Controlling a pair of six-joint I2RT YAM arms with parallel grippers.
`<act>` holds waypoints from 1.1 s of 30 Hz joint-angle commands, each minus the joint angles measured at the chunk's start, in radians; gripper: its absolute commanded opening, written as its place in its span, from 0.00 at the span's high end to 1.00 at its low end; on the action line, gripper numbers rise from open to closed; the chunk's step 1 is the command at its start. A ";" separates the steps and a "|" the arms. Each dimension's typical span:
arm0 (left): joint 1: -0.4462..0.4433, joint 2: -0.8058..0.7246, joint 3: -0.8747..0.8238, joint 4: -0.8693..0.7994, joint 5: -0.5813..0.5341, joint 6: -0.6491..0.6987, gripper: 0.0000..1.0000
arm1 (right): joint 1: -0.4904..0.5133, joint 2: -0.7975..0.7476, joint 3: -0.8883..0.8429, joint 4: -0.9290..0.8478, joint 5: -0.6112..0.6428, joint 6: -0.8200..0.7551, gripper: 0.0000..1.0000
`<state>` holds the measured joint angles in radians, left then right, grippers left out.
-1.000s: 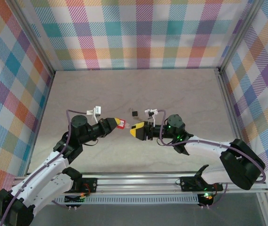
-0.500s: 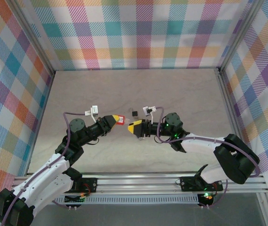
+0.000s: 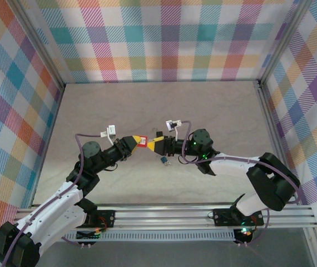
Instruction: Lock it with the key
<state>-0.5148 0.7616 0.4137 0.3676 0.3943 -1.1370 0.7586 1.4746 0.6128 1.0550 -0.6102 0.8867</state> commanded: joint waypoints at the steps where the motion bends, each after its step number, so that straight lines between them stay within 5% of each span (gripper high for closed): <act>1: -0.007 -0.017 -0.016 0.071 -0.002 -0.007 1.00 | -0.001 0.007 0.033 0.059 -0.014 0.010 0.59; 20: 0.004 -0.010 -0.034 0.100 0.013 -0.029 1.00 | -0.015 0.028 0.018 0.178 -0.032 0.050 0.76; 26: 0.018 -0.013 -0.036 0.092 0.037 -0.028 1.00 | -0.048 0.080 0.020 0.258 -0.081 0.121 0.72; 33: 0.033 -0.027 -0.015 0.024 0.054 0.003 1.00 | -0.053 0.051 0.038 0.150 -0.108 0.075 0.71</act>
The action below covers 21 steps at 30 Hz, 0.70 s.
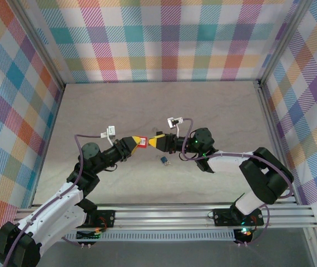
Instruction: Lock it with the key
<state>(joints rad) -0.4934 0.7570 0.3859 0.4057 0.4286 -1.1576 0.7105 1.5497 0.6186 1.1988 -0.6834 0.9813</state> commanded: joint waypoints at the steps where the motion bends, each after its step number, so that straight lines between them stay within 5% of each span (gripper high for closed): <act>1: 0.013 -0.022 0.011 -0.012 0.018 0.024 1.00 | -0.005 -0.023 0.035 0.002 -0.040 -0.018 0.71; 21: 0.026 -0.041 0.026 -0.045 0.007 0.052 1.00 | -0.005 0.051 0.061 -0.007 -0.127 0.085 0.70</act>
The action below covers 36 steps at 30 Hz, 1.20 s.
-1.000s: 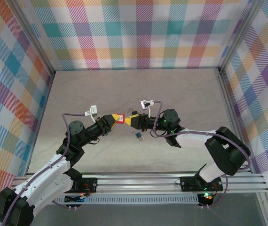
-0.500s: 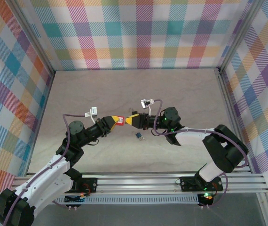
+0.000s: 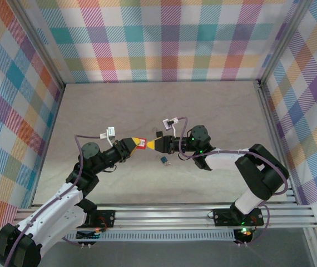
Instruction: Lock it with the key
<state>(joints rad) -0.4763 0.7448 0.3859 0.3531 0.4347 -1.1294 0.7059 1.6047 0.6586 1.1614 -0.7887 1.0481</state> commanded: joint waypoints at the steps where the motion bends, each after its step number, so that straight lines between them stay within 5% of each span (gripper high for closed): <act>1: 0.009 -0.030 0.025 0.006 0.001 0.024 1.00 | -0.001 -0.003 0.020 0.033 -0.021 0.018 0.71; 25: 0.010 -0.020 0.021 0.026 -0.003 0.005 1.00 | 0.011 0.030 0.028 0.087 -0.011 0.035 0.85; 32: 0.010 -0.022 0.002 0.057 -0.012 -0.018 1.00 | 0.012 0.040 0.019 0.101 0.003 0.029 1.00; 36: 0.011 -0.031 -0.022 0.100 -0.026 -0.048 1.00 | 0.012 0.046 0.006 0.118 0.018 0.026 1.00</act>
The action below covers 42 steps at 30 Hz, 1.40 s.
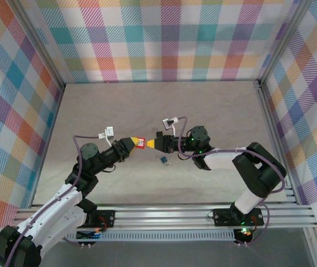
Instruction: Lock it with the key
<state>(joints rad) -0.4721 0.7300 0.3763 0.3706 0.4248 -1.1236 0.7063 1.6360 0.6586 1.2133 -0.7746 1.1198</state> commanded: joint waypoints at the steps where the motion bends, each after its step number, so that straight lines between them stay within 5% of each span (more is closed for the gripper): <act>1: 0.007 -0.018 -0.015 0.093 -0.018 -0.059 1.00 | 0.012 0.014 0.003 0.066 0.009 -0.050 1.00; 19: 0.030 -0.053 -0.049 0.177 -0.027 -0.143 1.00 | -0.004 -0.021 -0.059 0.061 0.043 -0.121 1.00; 36: 0.059 -0.057 -0.034 0.113 -0.017 -0.148 1.00 | -0.007 -0.149 -0.100 -0.168 0.122 -0.240 1.00; 42: 0.062 -0.055 -0.042 0.119 -0.031 -0.153 1.00 | 0.002 -0.100 -0.109 -0.025 0.122 -0.160 1.00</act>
<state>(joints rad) -0.4564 0.6991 0.3168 0.4465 0.4854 -1.2125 0.7284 1.5200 0.5884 1.1069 -0.6704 0.9905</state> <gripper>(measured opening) 0.222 0.041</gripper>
